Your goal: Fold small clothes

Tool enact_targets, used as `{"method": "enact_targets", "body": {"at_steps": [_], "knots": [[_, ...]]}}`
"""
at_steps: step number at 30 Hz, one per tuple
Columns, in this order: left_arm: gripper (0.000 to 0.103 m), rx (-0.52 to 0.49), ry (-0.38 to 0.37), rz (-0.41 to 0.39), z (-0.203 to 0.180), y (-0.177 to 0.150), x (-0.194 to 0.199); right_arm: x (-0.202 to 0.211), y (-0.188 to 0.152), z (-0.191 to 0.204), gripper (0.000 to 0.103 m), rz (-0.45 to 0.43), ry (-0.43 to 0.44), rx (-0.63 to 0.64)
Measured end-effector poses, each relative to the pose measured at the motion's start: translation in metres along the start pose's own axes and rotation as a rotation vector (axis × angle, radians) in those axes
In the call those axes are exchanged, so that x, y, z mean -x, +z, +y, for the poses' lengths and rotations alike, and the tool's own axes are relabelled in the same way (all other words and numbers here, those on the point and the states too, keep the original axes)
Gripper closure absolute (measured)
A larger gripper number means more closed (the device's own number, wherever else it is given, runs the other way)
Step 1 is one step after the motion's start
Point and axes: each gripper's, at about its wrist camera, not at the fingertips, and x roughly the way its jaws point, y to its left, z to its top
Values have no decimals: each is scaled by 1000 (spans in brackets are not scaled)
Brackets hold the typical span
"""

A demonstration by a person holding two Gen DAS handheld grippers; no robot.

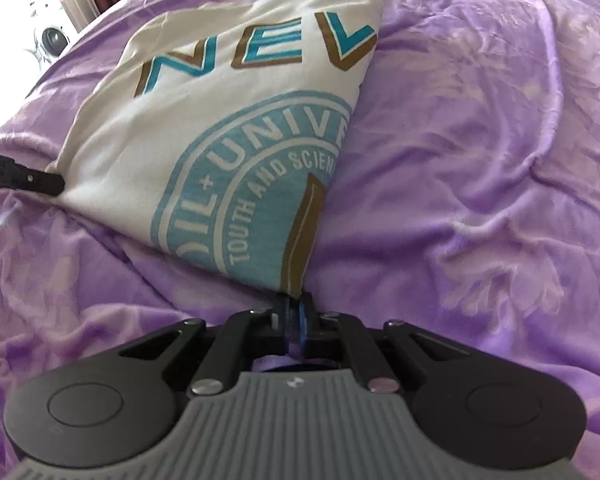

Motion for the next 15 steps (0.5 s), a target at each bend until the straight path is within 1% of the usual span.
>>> {"method": "enact_targets", "body": {"at_steps": [1,4,7,10,12,14,15], "knots": [[73,3,-1,13,2,0,1,0,-1,-1,103,17,-4,-2],[68,-31,-12,10,5,3,16,7,-2,-3,103,21,-11,-3],[68,-58,-31,-9,3,13,33,22,6,-7,102,-10,-24,10],[68,-87,-32,-60,0,30,48,38,26,-14,101,-64,-32,18],[68,-82,-43,-102,0,45,55,44,42,-18,100,-87,-23,17],[64,-69,-65,-146,0,59,58,48,58,-20,98,-112,-23,21],[58,-56,-85,-173,0,68,57,49,66,-22,95,-125,-19,23]]}}
